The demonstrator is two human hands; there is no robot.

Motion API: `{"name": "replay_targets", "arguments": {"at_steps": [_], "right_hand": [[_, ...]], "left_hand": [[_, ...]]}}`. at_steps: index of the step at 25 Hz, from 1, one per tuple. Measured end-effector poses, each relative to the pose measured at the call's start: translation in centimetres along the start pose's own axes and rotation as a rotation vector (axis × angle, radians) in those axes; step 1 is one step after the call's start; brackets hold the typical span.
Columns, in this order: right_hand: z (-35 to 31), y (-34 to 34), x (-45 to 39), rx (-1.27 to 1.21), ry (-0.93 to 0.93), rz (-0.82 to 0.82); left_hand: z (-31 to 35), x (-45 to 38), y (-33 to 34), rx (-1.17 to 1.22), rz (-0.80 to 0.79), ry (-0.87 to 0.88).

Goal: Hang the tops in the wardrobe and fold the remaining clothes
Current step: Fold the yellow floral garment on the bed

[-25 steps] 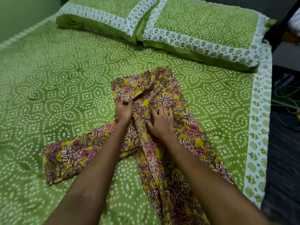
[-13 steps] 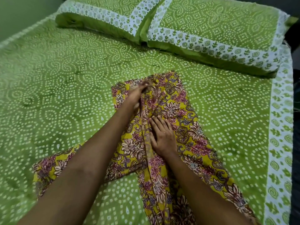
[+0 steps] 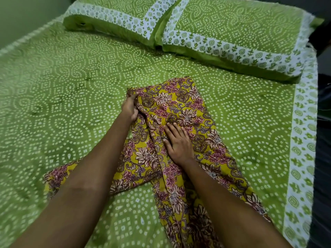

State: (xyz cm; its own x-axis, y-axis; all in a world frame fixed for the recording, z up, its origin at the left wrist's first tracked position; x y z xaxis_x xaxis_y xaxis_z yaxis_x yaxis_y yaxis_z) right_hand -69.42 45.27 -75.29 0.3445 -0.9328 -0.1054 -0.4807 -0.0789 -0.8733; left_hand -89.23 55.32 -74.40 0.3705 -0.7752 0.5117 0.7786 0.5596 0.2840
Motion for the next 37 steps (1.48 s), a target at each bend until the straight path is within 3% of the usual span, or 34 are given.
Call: {"name": "replay_targets", "arguments": {"at_steps": [2, 4, 6, 8, 9, 11, 13, 15, 18, 19, 20, 21, 23, 25, 28, 32, 35, 37], "right_hand": [[-0.3, -0.2, 0.0, 0.046, 0.044, -0.056], [-2.8, 0.3, 1.0, 0.014, -0.027, -0.145], [-6.4, 1.2, 3.3, -0.260, -0.151, -0.281], [-5.8, -0.4, 4.2, -0.615, 0.023, -0.152], [-3.9, -1.3, 4.3, -0.629, 0.154, -0.046], [-1.9, -1.5, 5.2, -0.249, 0.199, -0.078], [-2.7, 0.7, 7.3, 0.061, -0.045, -0.272], [-4.3, 2.0, 10.8, 0.160, -0.239, -0.354], [-6.7, 3.2, 17.3, 0.120, -0.445, -0.305], [-7.1, 3.0, 18.9, 0.044, -0.434, -0.374], [-6.8, 2.8, 19.9, -0.118, -0.327, -0.477], [-6.2, 1.8, 19.8, -0.335, -0.183, -0.474], [-3.9, -0.2, 19.6, -0.496, 0.059, -0.350], [-4.9, 0.3, 21.7, -0.252, -0.018, -0.496], [-5.8, 1.5, 26.5, -0.428, -0.076, -0.737], [1.8, -5.0, 28.9, -0.558, 0.220, -0.650], [7.1, -10.8, 30.1, -0.439, 0.320, -0.531], [9.0, -13.3, 30.6, -0.185, 0.257, -0.493]], "left_hand": [[-1.0, 1.7, -0.8, -0.355, 0.006, 0.009], [-1.5, 2.8, -1.3, -0.589, 0.023, 0.049], [-1.4, 3.2, -1.9, -0.571, 0.052, 0.069], [-1.3, 3.1, -3.0, -0.405, 0.094, 0.068], [-1.4, 3.3, -3.5, -0.341, 0.105, 0.064], [-1.8, 4.5, -3.6, -0.384, 0.067, 0.063], [-2.0, 6.0, -3.4, -0.675, 0.020, 0.128], [-1.9, 7.2, -3.7, -0.860, 0.044, 0.239], [-1.3, 10.2, -4.6, -0.801, 0.122, 0.346], [-1.6, 11.3, -4.5, -0.802, 0.105, 0.375], [-2.5, 12.4, -4.0, -0.858, 0.059, 0.410], [-3.7, 13.9, -3.4, -0.981, 0.014, 0.447], [-6.5, 17.7, -3.0, -1.313, -0.007, 0.564], [-9.8, 22.6, -2.8, -1.526, -0.089, 0.703], [-17.6, 29.4, -4.0, -1.678, -0.395, 0.713], [-22.5, 36.6, -6.0, -1.685, -0.538, 0.837], [-24.3, 40.7, -6.0, -1.709, -0.734, 1.050], [-24.5, 42.8, -5.9, -1.690, -0.767, 1.168]]}}
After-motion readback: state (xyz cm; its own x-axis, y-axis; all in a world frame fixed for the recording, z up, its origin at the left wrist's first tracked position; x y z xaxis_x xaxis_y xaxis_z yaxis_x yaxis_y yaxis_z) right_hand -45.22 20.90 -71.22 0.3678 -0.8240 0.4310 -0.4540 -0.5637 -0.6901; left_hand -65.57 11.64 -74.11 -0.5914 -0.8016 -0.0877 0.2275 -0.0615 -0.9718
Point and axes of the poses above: each hand's wrist, its own x-axis away from the middle knuckle, its own y-axis out of the palm, z = x × y, the point moved 9 cm from there along -x, towards the middle knuckle, and after that the axes turned 3 degrees about -x, right-handed, at the moved point
